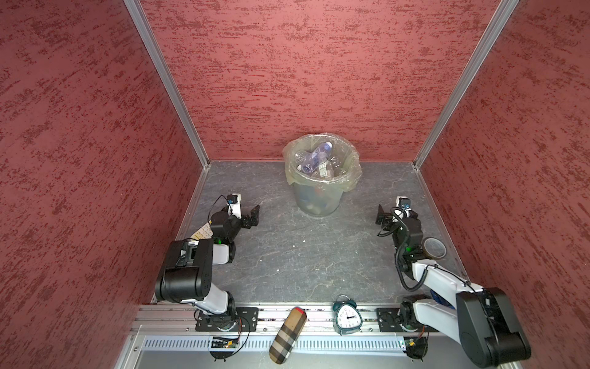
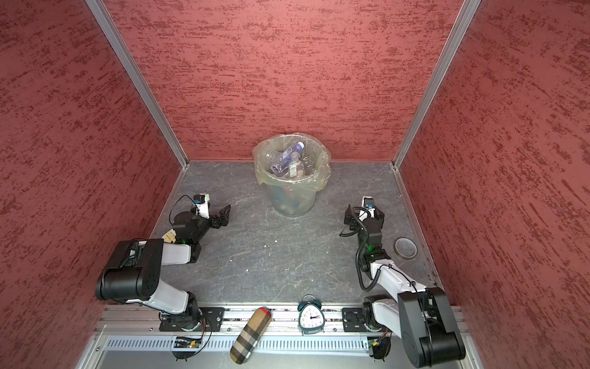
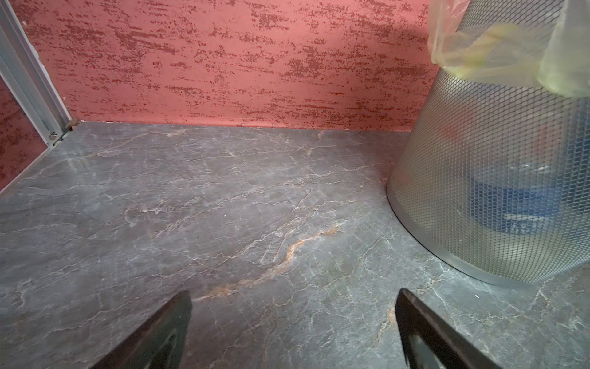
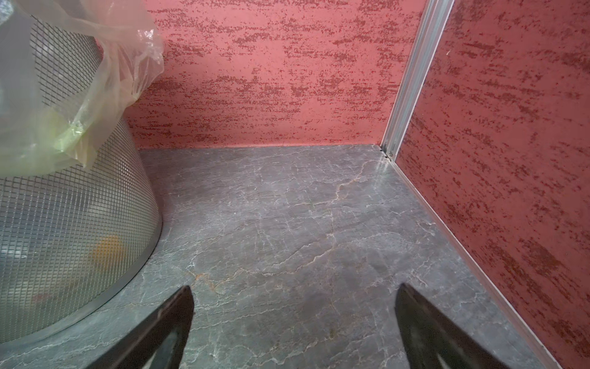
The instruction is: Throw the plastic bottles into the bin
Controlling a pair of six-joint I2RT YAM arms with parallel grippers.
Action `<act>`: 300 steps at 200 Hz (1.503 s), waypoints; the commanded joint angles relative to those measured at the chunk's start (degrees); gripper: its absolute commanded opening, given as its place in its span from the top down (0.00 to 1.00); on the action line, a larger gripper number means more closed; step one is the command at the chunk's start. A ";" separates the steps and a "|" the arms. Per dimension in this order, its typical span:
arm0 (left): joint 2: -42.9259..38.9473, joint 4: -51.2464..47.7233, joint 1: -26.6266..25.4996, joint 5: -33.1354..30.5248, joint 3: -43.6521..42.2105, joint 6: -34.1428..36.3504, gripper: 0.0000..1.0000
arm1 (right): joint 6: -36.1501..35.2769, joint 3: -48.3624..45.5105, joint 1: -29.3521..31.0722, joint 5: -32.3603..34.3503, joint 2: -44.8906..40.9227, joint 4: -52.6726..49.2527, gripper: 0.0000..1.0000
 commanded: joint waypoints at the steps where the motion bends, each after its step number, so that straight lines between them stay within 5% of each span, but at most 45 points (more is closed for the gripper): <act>1: -0.04 -0.46 -0.02 -0.71 0.34 1.20 0.01 | -0.82 1.63 -2.46 -3.38 3.57 6.60 0.02; 65: -0.14 -0.97 0.10 -0.51 0.43 1.18 0.01 | 0.85 1.92 -7.33 -9.99 11.64 14.23 0.02; 114: -0.14 -1.02 0.02 -0.57 0.44 1.33 0.01 | 0.44 -2.42 -8.60 -14.69 22.39 30.48 0.02; 300: -0.17 -0.96 0.06 -0.58 0.43 1.16 0.01 | 1.26 -2.11 -9.03 -13.62 22.09 29.18 0.01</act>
